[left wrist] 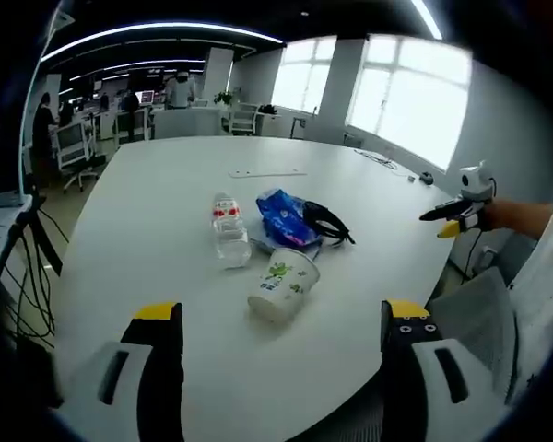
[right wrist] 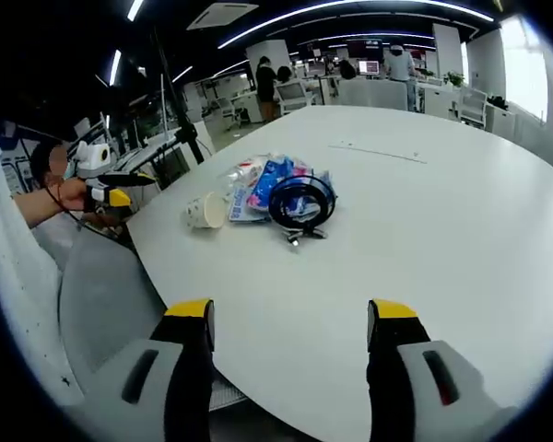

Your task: Arrange the tabletop items into an orderly group along one side of the table until the central work area is clear of visible clutter.

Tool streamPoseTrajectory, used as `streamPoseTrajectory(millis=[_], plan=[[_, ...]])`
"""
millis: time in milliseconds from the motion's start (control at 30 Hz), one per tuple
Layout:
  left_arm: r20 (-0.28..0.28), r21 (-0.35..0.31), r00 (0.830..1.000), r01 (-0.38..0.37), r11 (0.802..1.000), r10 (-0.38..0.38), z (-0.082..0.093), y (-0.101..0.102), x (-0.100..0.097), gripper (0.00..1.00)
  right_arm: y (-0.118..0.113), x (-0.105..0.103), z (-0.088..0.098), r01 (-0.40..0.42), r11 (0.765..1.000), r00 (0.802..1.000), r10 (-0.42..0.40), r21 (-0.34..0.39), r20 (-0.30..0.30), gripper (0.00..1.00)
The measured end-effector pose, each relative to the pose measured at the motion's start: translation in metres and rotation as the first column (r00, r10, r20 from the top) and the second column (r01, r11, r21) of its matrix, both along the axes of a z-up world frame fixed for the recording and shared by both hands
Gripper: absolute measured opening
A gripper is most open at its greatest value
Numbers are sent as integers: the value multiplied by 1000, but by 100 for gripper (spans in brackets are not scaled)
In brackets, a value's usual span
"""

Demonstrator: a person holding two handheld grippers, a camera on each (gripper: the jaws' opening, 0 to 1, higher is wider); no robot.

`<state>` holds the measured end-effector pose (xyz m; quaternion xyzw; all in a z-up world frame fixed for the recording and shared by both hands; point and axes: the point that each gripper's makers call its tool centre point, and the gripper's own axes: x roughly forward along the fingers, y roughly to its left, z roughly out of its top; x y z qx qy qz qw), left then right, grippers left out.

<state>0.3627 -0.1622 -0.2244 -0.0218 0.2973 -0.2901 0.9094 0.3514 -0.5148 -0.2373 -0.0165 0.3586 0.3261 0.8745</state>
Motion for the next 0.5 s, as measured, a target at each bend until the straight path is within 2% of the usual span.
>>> streamPoseTrajectory(millis=[500], plan=[[-5, 7, 1000, 3, 1000, -3, -3, -2, 0, 90, -2, 3, -2, 1, 1000, 1000, -1, -3, 0, 66]])
